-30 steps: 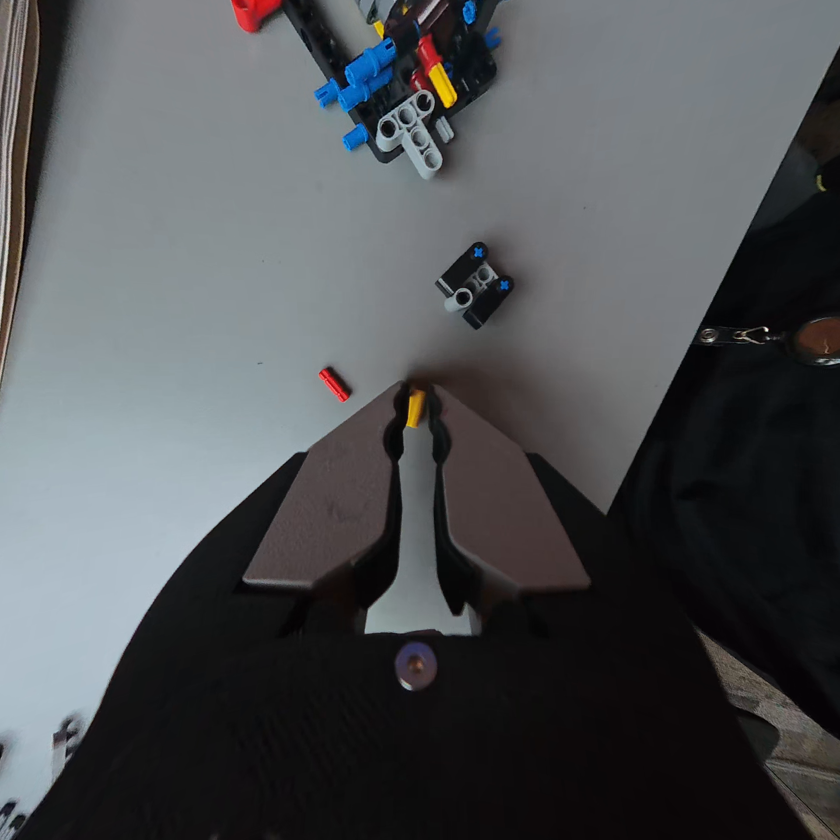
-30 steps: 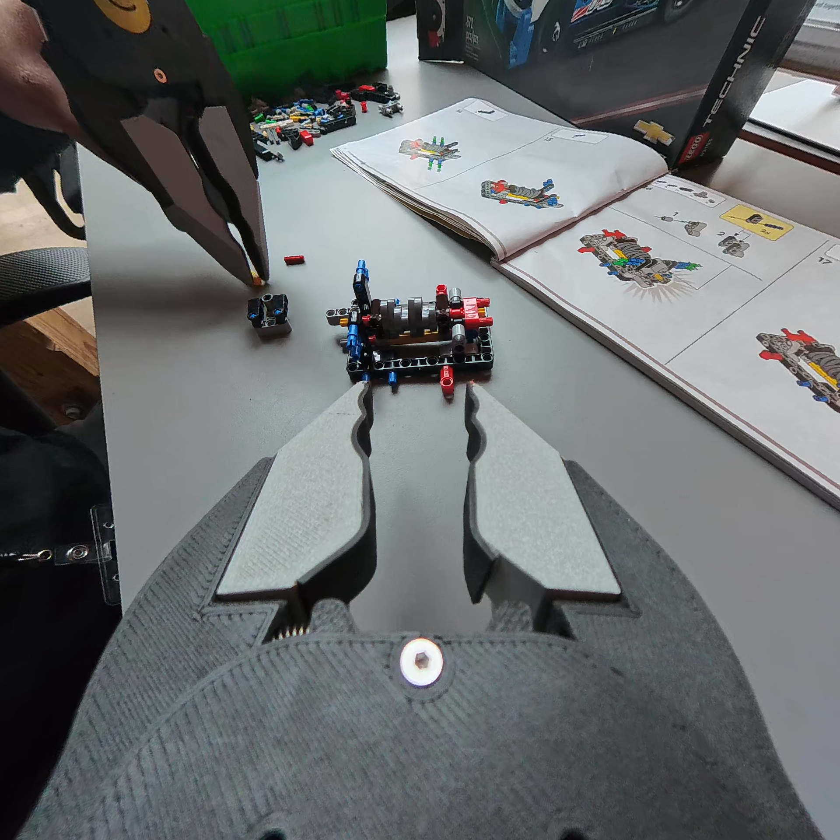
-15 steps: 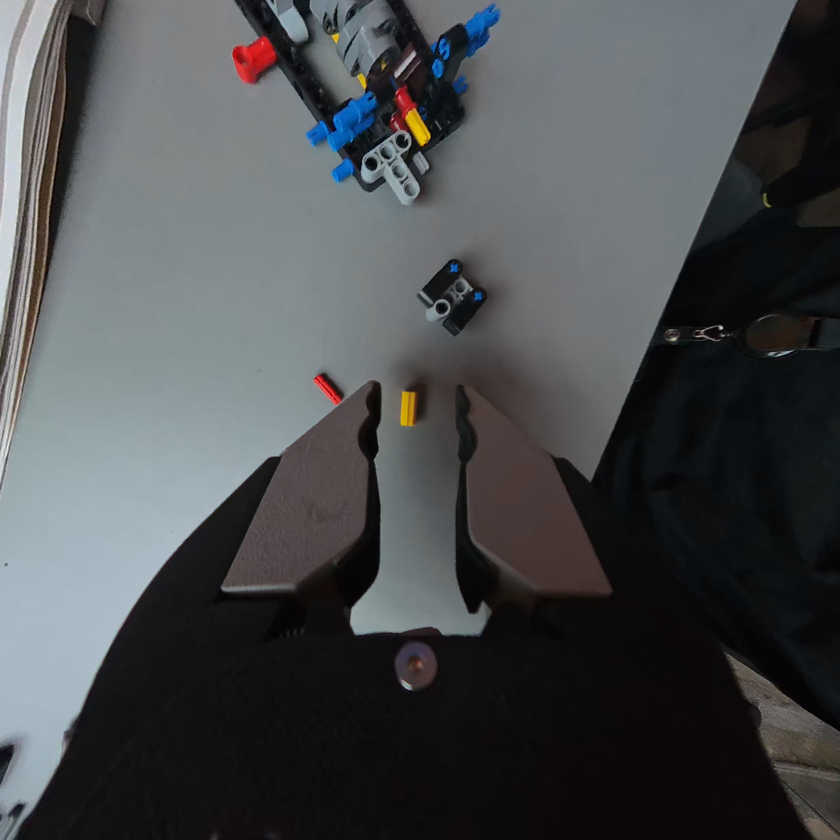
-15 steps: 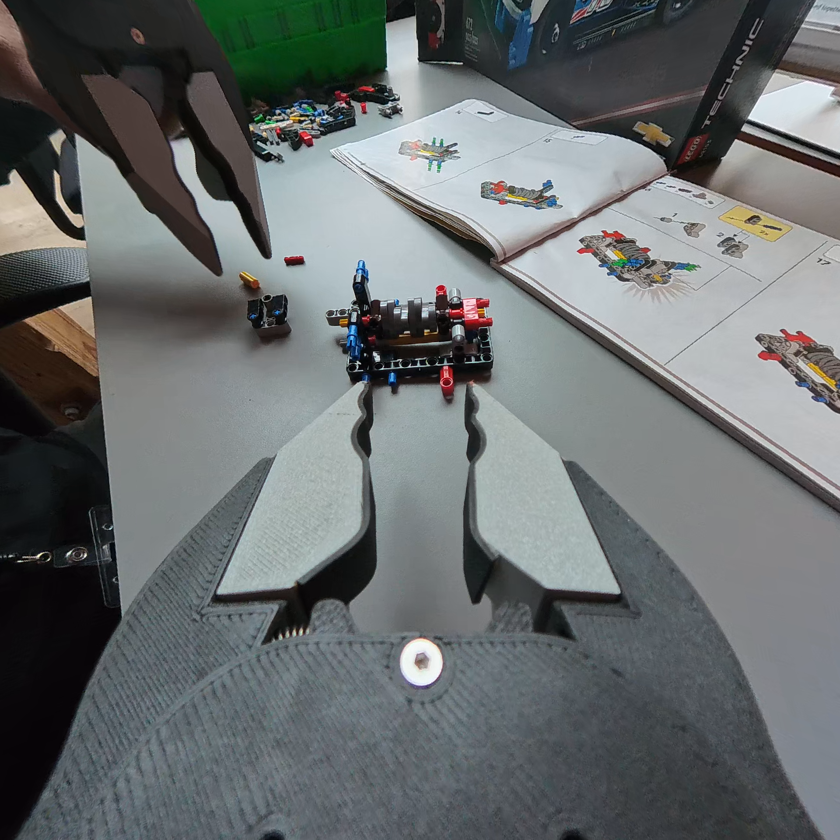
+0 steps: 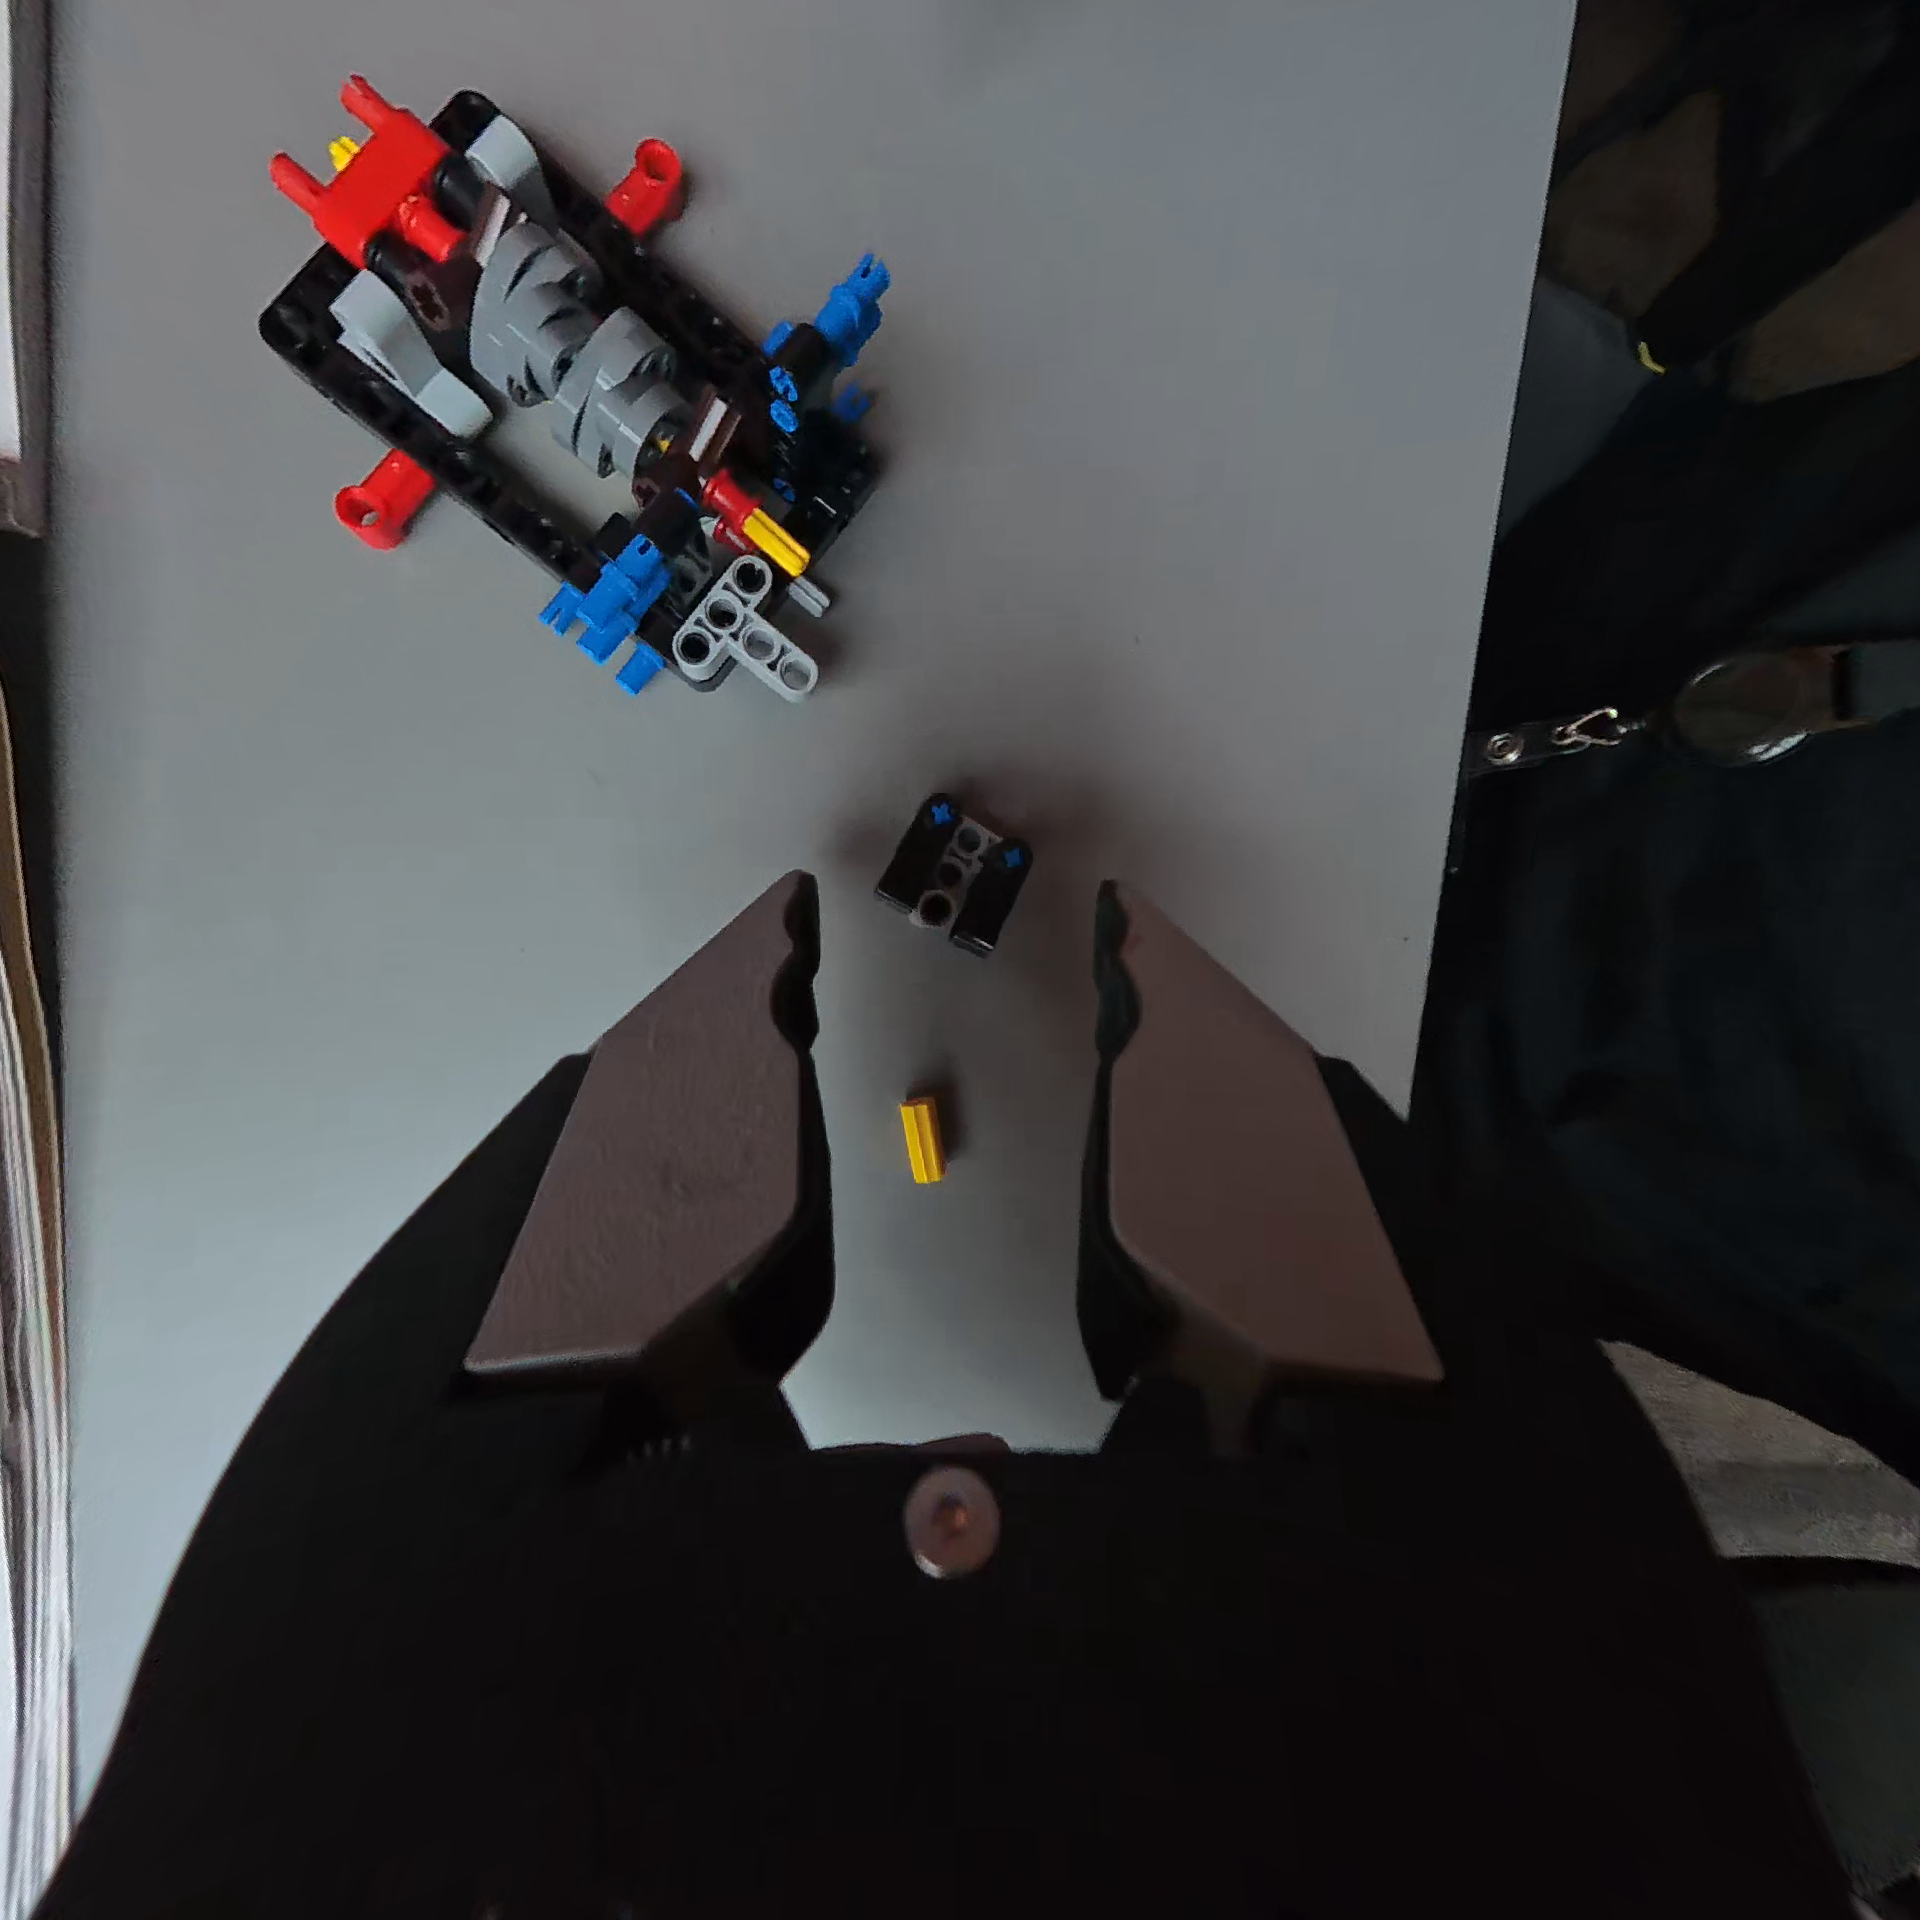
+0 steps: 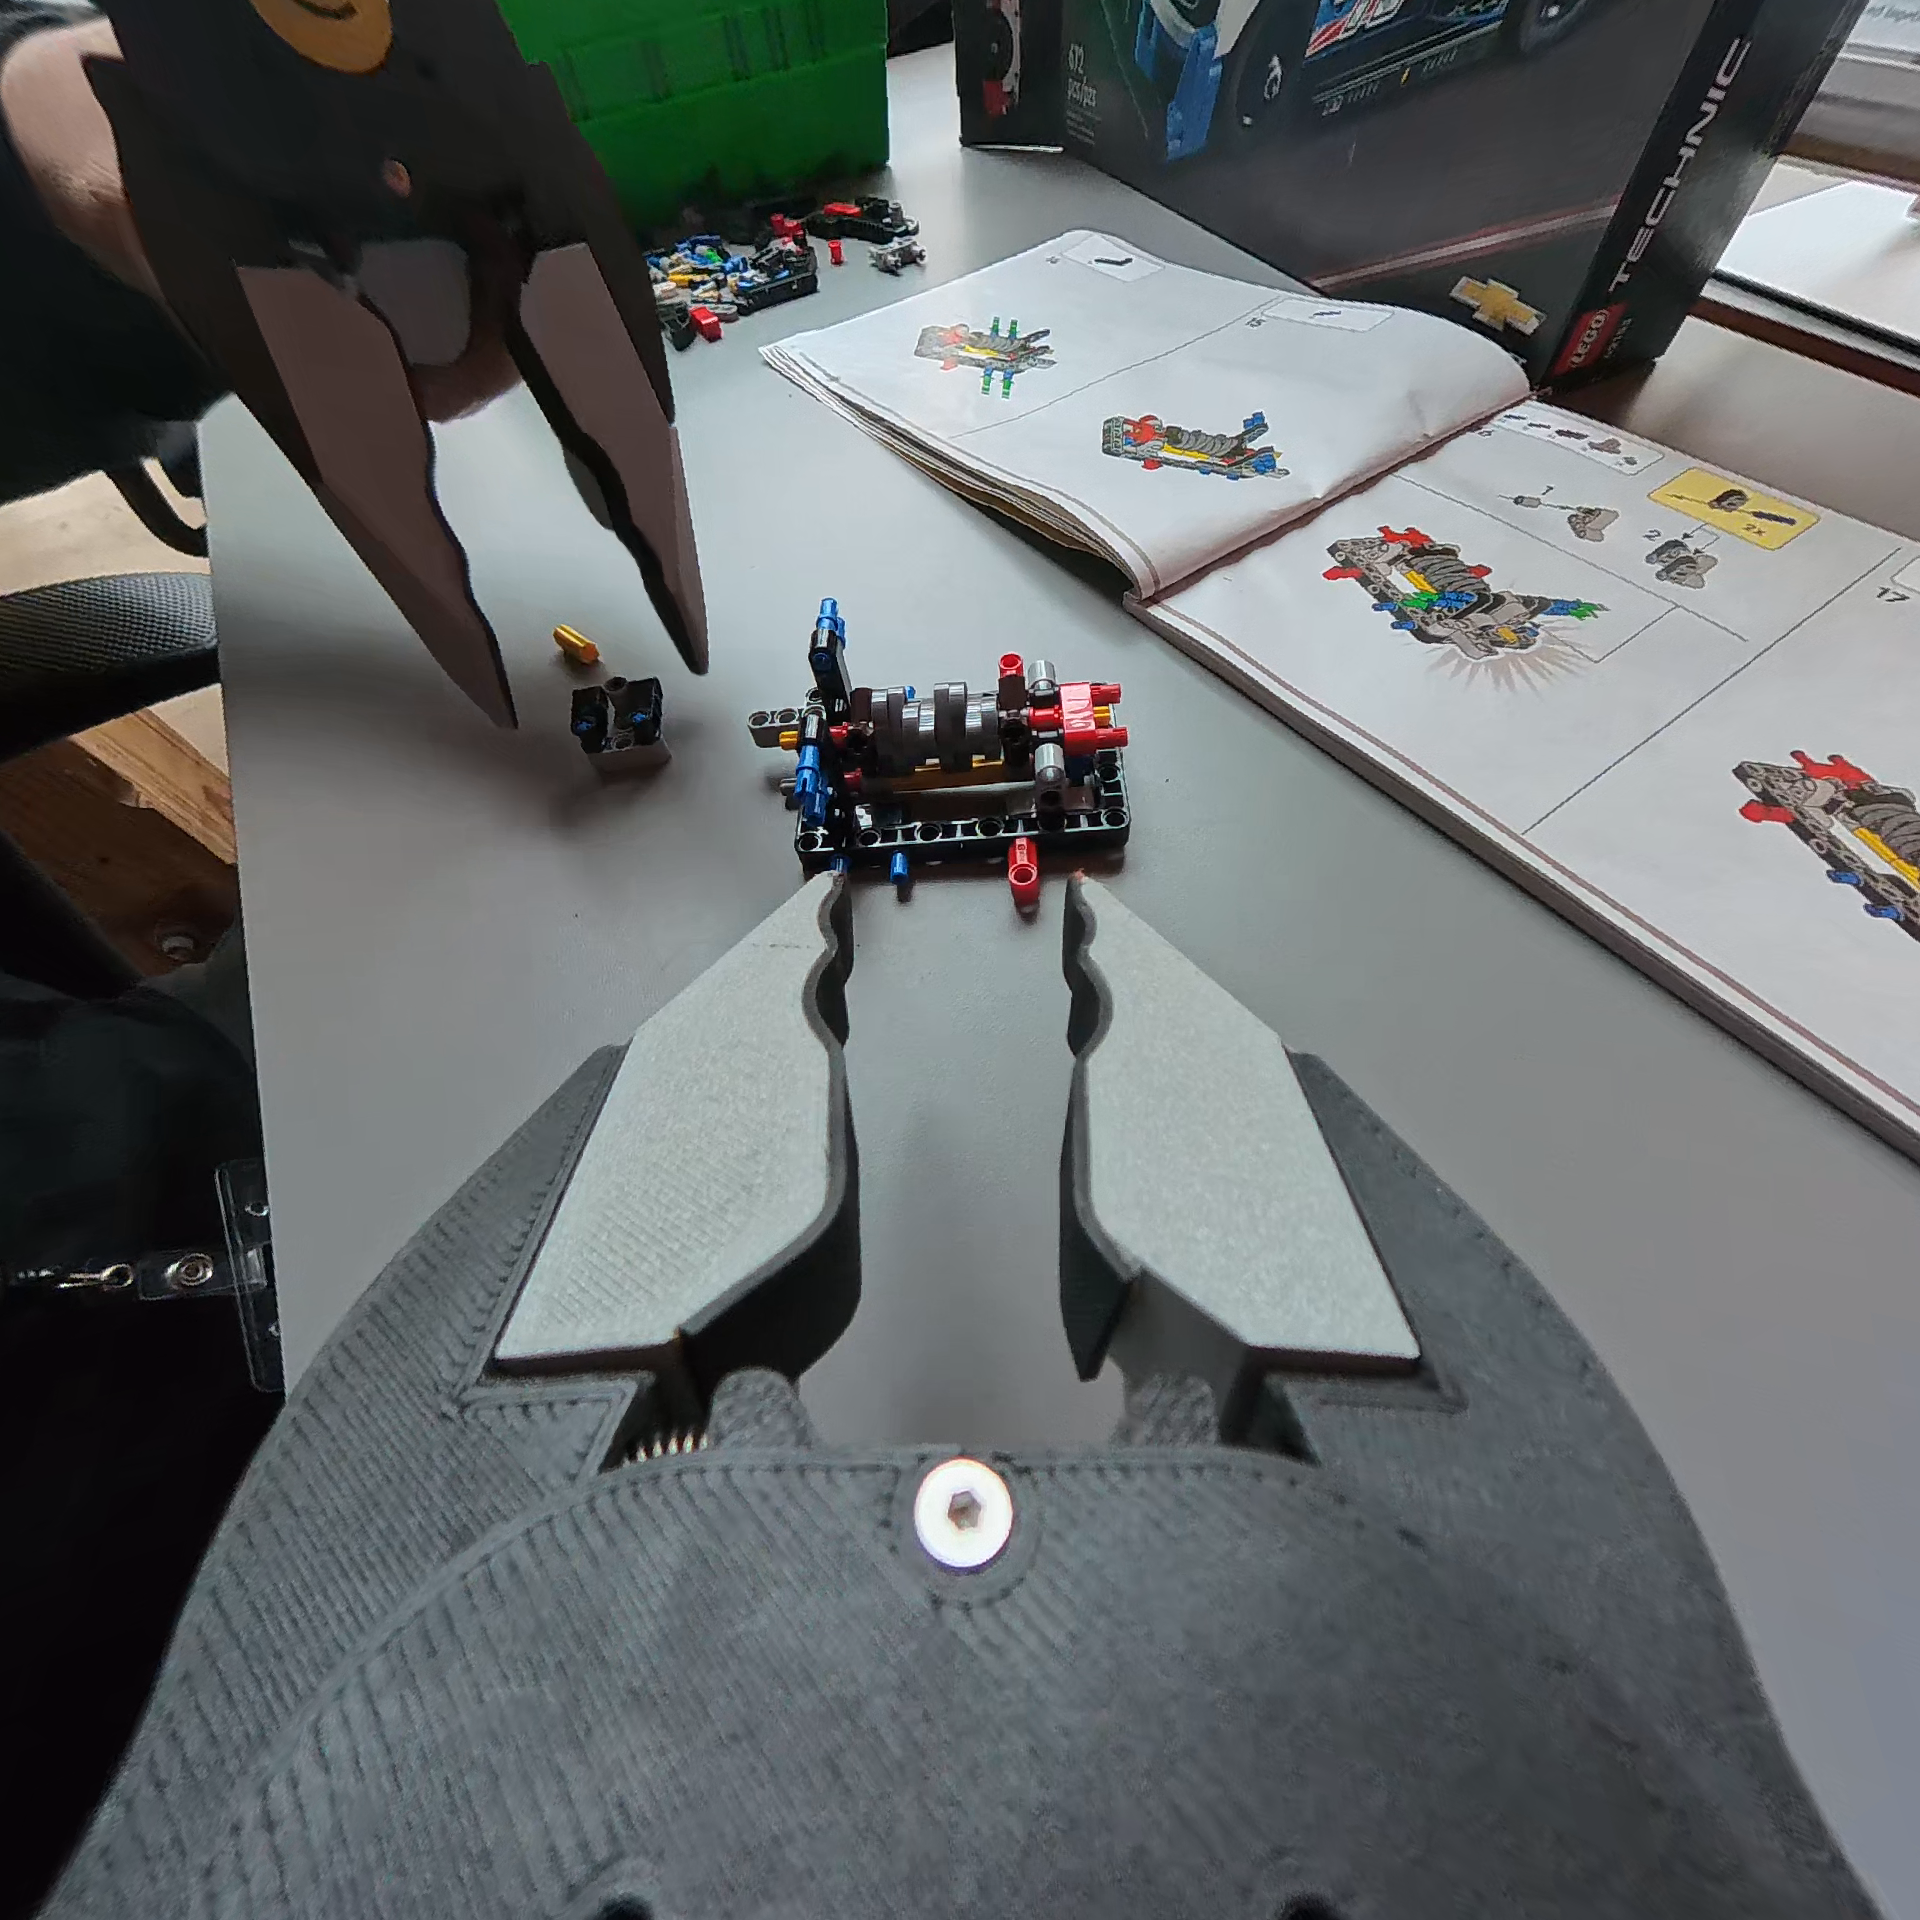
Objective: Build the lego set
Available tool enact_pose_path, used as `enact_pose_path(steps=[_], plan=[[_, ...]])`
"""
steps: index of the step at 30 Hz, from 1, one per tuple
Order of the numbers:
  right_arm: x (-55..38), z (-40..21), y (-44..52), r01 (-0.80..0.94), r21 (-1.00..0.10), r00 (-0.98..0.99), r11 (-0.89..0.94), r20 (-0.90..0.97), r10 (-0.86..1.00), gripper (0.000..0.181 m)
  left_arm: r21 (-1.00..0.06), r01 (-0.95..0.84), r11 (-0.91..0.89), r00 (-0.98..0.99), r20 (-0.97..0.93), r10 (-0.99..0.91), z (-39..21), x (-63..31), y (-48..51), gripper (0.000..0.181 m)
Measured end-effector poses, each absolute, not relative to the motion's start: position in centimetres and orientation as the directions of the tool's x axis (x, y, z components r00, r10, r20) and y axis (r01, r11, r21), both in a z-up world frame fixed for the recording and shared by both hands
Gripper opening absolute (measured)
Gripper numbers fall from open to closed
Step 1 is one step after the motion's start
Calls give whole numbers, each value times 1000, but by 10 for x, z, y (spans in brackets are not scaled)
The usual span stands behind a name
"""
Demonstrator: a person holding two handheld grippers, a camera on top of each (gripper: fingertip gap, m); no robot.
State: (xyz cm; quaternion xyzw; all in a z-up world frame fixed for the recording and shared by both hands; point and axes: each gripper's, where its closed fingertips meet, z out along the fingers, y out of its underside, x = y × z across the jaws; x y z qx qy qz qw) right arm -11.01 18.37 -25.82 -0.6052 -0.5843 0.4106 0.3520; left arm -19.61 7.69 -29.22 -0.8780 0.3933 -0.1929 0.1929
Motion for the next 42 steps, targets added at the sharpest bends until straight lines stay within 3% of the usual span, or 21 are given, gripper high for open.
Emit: enact_pose_path(steps=[4,6,14,34,42], plan=[[-110,-258,183,419,-905,-22,-70,-87,996,37,-465,-672,-577,580,154,-800,-301,-198,73,41],[-110,-258,183,419,-905,-22,-71,-89,996,37,-464,-682,-565,580,126,-805,-303,-200,74,25],[-110,-259,183,421,-905,-21,-67,-84,996,37,-489,-653,-579,597,138,-790,-303,-199,76,15],[-110,-259,183,422,-904,-24,-68,-86,996,37,-519,-606,-603,638,135,-758,-291,-203,80,43],[-110,-259,183,423,-904,-25,-66,-84,996,37,-488,-652,-580,608,120,-785,-301,-200,76,43]])
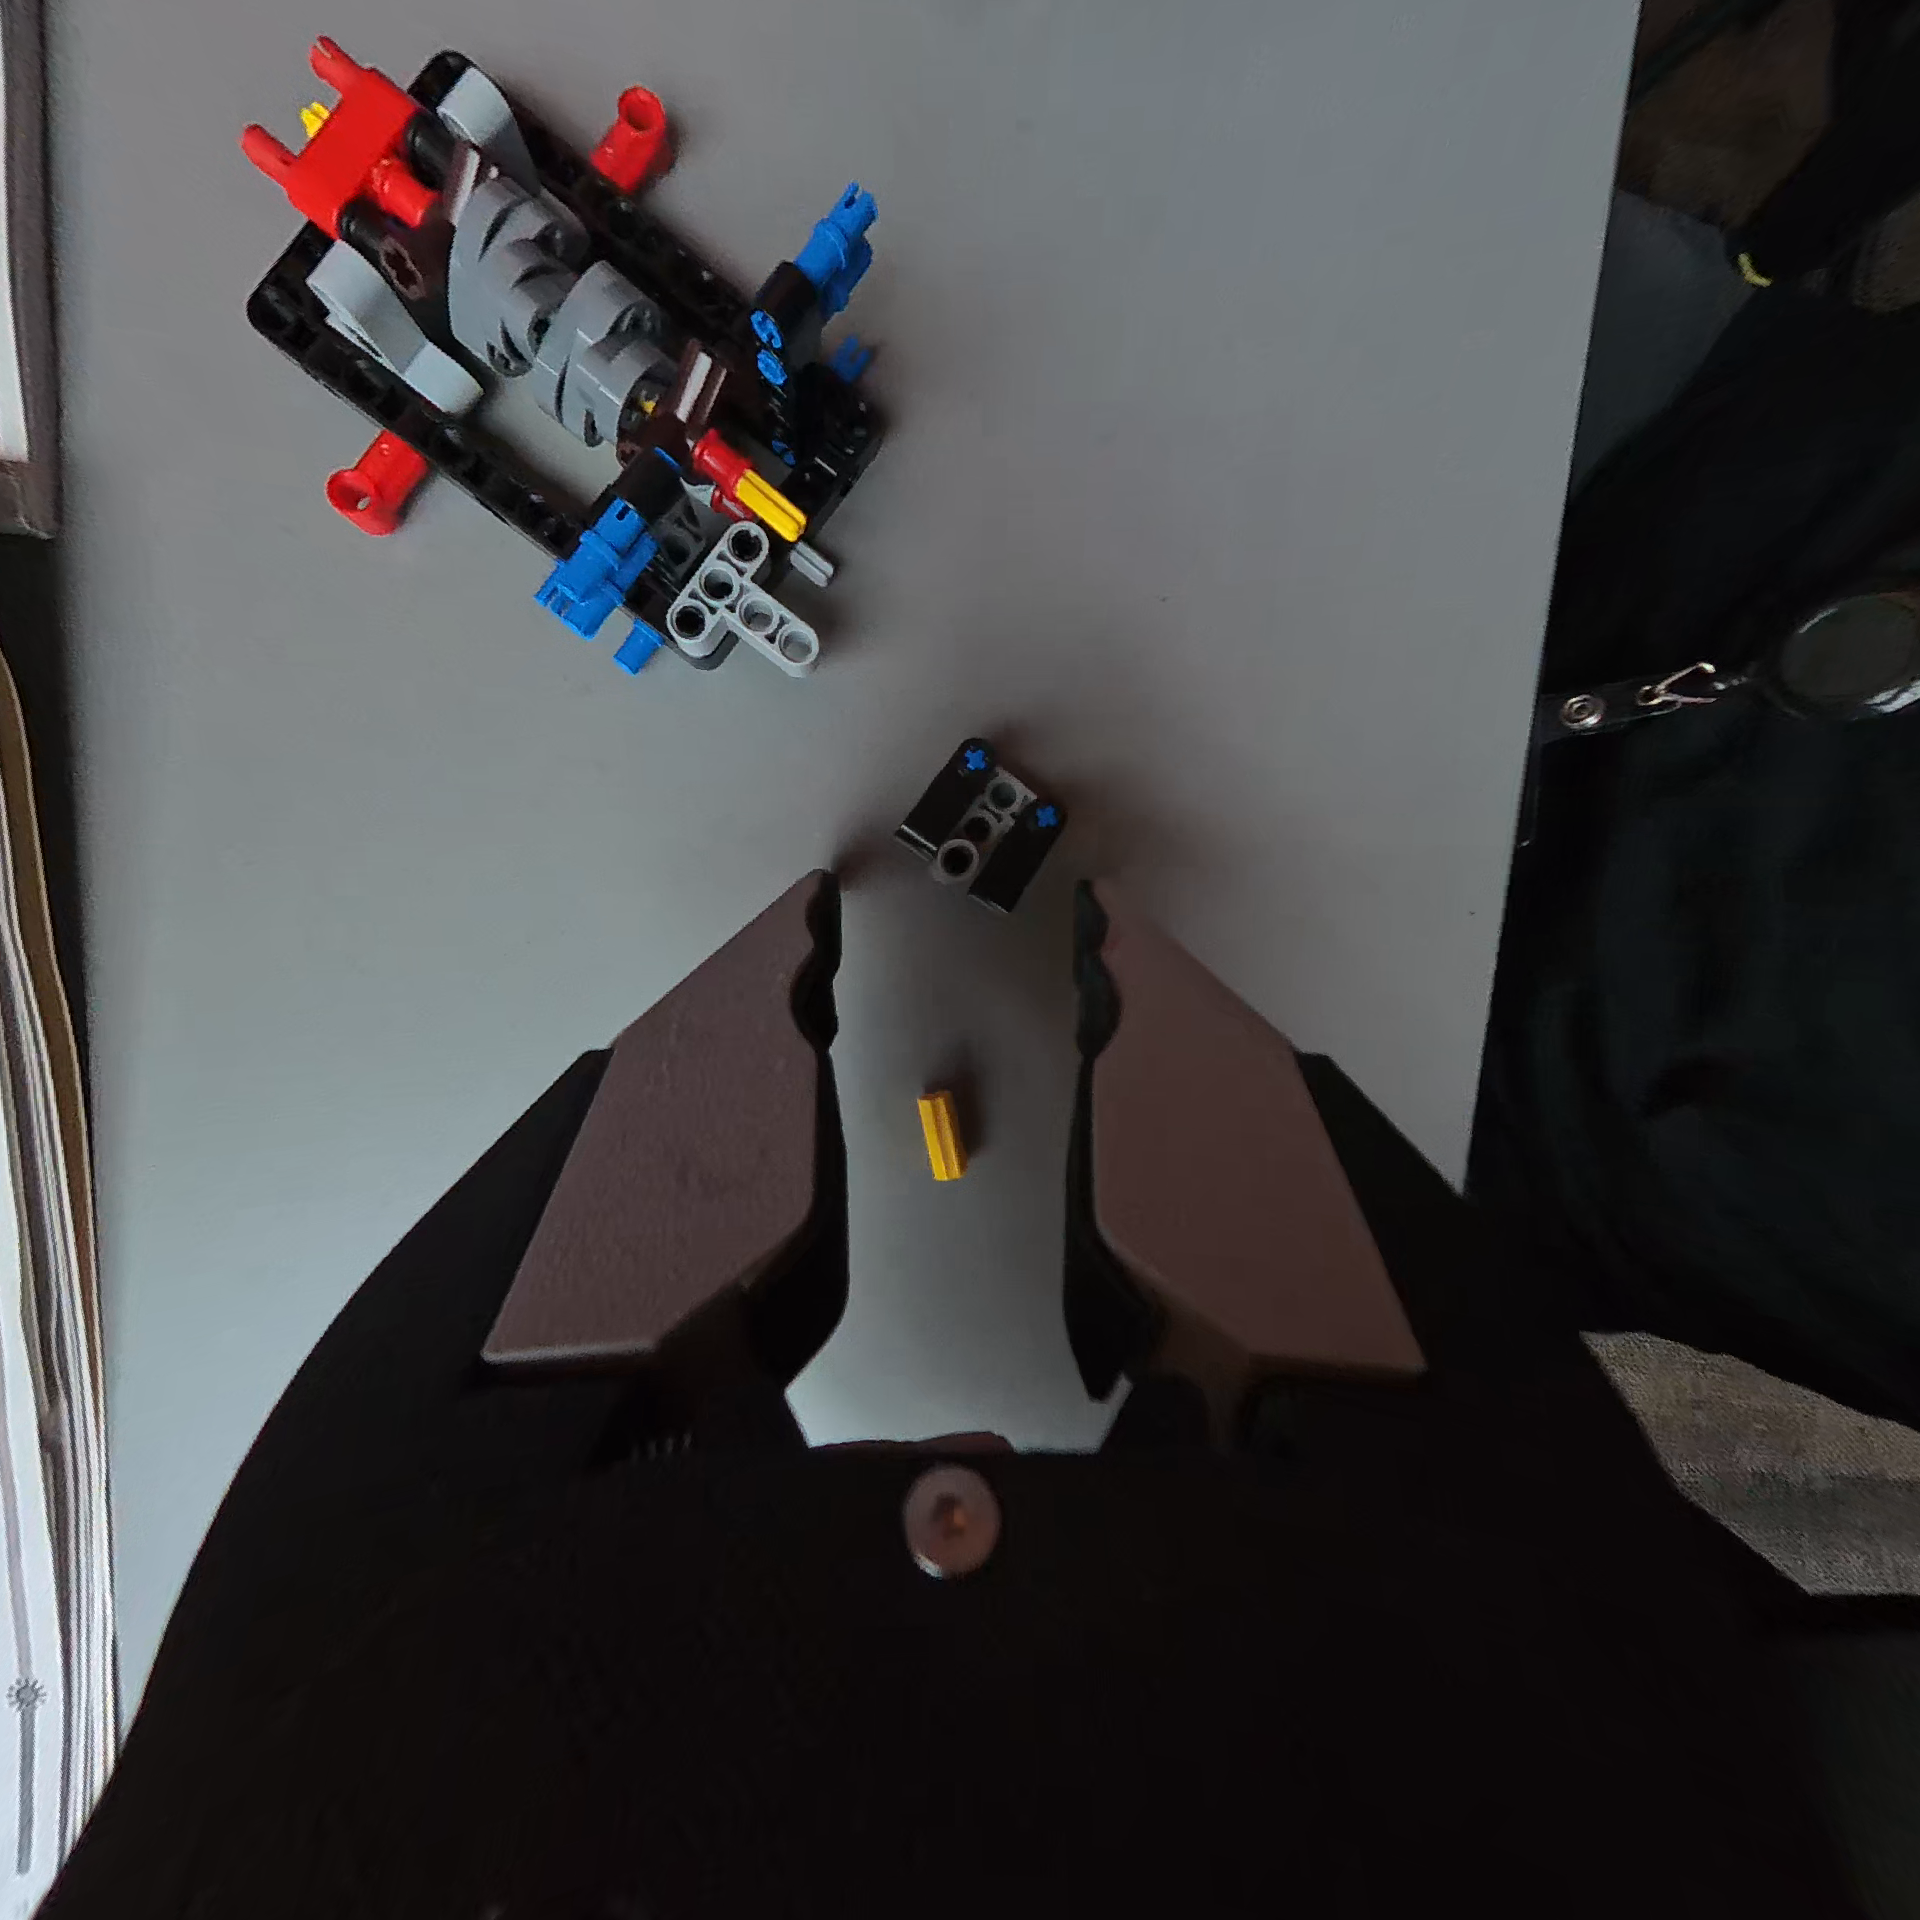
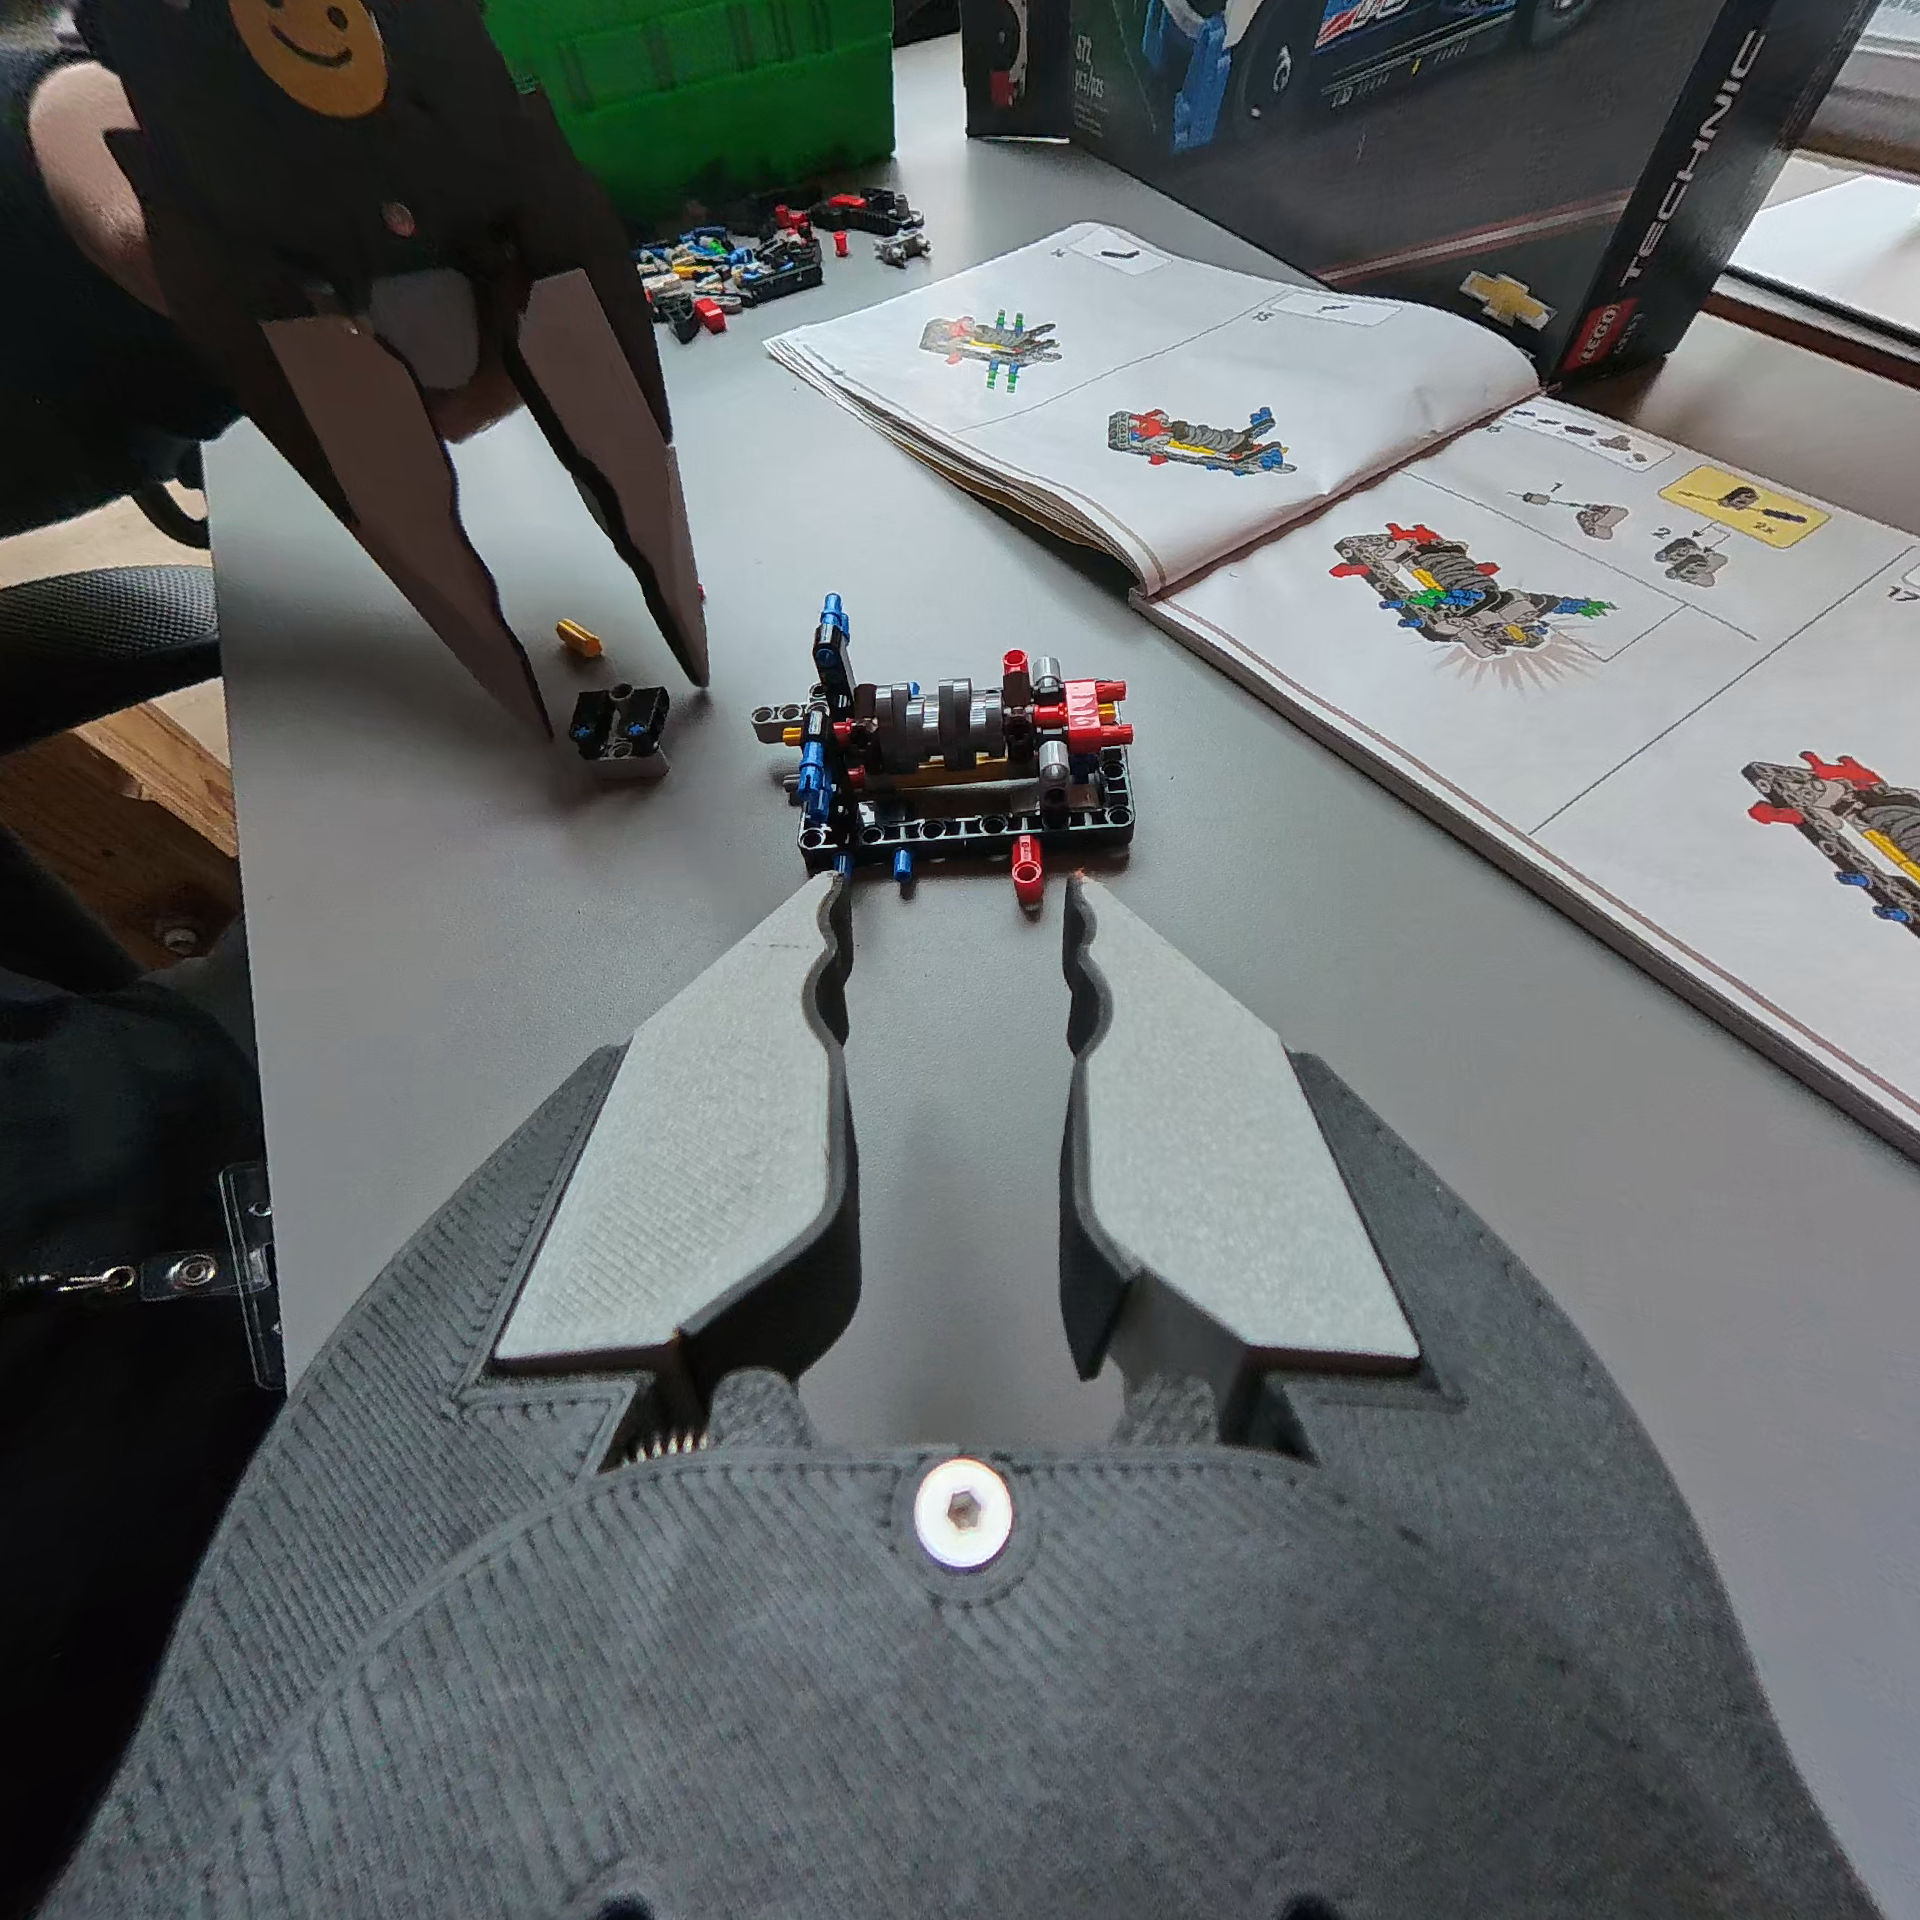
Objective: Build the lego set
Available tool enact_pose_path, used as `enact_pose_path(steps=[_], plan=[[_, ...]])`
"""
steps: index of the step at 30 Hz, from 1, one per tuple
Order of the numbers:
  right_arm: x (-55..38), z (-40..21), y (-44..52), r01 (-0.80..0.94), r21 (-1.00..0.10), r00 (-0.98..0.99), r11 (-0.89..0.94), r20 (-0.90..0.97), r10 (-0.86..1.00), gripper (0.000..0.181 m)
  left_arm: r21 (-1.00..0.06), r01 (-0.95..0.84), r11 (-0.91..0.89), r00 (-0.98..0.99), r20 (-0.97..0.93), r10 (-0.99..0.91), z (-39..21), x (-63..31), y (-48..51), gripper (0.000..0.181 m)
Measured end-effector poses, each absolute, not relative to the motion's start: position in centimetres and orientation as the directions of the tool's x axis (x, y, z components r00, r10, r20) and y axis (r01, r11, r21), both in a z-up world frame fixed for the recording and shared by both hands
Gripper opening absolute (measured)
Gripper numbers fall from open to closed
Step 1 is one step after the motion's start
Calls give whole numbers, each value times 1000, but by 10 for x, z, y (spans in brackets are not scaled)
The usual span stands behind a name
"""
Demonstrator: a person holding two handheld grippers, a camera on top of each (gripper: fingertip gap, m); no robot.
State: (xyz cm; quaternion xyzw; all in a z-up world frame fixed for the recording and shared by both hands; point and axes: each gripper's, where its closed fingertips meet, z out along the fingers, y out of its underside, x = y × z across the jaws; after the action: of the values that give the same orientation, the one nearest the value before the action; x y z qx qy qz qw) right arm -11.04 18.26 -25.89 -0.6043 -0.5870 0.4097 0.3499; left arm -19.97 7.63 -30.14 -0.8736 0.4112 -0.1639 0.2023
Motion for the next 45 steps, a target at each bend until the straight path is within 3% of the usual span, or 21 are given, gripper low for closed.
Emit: enact_pose_path(steps=[16,23,29,33,40,45], plan=[[-110,-259,182,425,-903,-29,-65,-85,996,37,-479,-753,-451,501,25,-865,-302,-188,78,43],[-110,-259,182,426,-902,-31,-69,-91,995,37,-472,-781,-409,450,29,-893,-305,-188,78,28],[-110,-258,181,421,-905,-37,-61,-84,996,37,-527,-720,-452,514,33,-857,-304,-185,82,28],[-110,-252,173,386,-923,-65,-17,-46,997,37,-605,-648,-462,622,-70,-780,-295,-192,100,28],[-114,-238,136,309,-950,-201,-40,-106,974,37,-765,-613,-199,665,-363,-653,-230,-164,124,27],[-117,-222,121,244,-947,-293,-209,-278,915,35,-756,-646,-103,617,-439,-653,-225,-135,124,27]])
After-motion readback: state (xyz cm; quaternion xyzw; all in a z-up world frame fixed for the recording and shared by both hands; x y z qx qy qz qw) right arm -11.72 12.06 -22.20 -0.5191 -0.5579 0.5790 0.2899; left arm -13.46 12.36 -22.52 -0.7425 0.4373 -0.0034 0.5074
